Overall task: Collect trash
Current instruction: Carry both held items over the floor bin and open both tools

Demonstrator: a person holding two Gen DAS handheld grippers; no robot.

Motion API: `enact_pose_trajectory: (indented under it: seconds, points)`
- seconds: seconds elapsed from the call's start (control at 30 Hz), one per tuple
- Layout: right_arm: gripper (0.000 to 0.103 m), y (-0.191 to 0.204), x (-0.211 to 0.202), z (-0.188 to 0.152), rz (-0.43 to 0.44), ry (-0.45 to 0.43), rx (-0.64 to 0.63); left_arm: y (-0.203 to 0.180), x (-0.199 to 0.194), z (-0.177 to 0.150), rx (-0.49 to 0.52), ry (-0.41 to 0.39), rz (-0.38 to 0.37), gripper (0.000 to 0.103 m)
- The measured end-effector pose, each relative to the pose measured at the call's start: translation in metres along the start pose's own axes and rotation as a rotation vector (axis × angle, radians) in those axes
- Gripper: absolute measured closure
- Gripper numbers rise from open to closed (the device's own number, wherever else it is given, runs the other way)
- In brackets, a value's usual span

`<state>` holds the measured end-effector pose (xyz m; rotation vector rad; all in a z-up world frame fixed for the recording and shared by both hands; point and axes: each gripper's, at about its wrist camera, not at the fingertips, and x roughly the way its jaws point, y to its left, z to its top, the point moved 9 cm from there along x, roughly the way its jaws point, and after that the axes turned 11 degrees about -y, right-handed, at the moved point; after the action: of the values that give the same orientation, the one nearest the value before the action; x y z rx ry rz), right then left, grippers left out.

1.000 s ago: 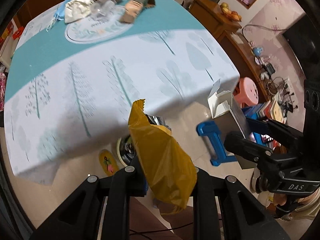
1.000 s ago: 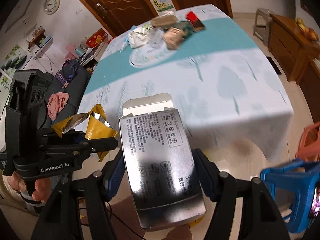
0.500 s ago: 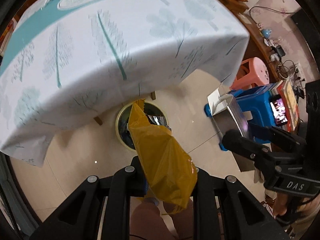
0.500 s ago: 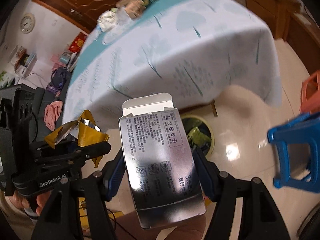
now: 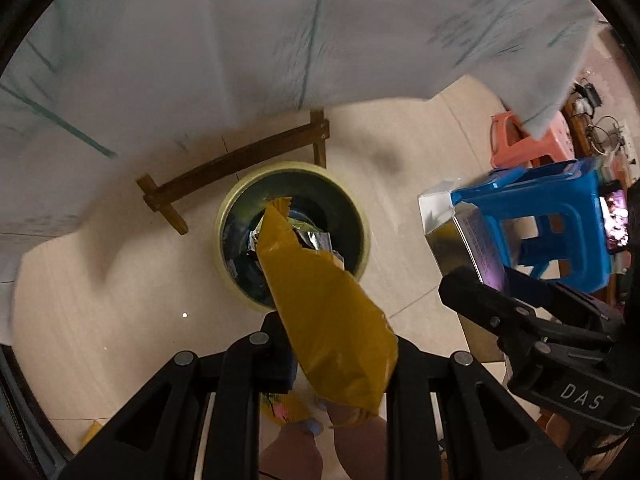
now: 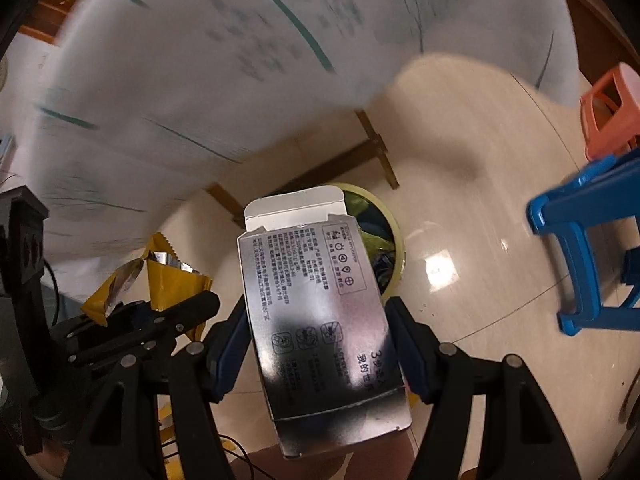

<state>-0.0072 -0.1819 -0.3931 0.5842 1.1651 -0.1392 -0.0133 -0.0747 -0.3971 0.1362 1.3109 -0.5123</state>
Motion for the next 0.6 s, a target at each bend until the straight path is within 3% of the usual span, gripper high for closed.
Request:
enact_pose_trajectory:
  seconds: [0.2, 0.27, 0.33, 0.6]
  points:
    - [0.037, -0.022, 0.056, -0.012, -0.037, 0.004, 0.014, 0.018, 0.054, -0.004, -0.001, -0.017, 0.019, 0.082]
    - [0.037, -0.027, 0.068, -0.013, -0.043, 0.003, 0.019, 0.022, 0.063, -0.003, 0.001, -0.03, 0.033, 0.07]
    - [0.037, -0.03, 0.076, -0.014, -0.047, 0.0, 0.022, 0.028, 0.071, -0.002, -0.001, -0.047, 0.043, 0.05]
    - [0.036, -0.029, 0.101, -0.01, -0.057, 0.001, 0.005, 0.054, 0.079, -0.008, -0.037, -0.053, 0.09, 0.021]
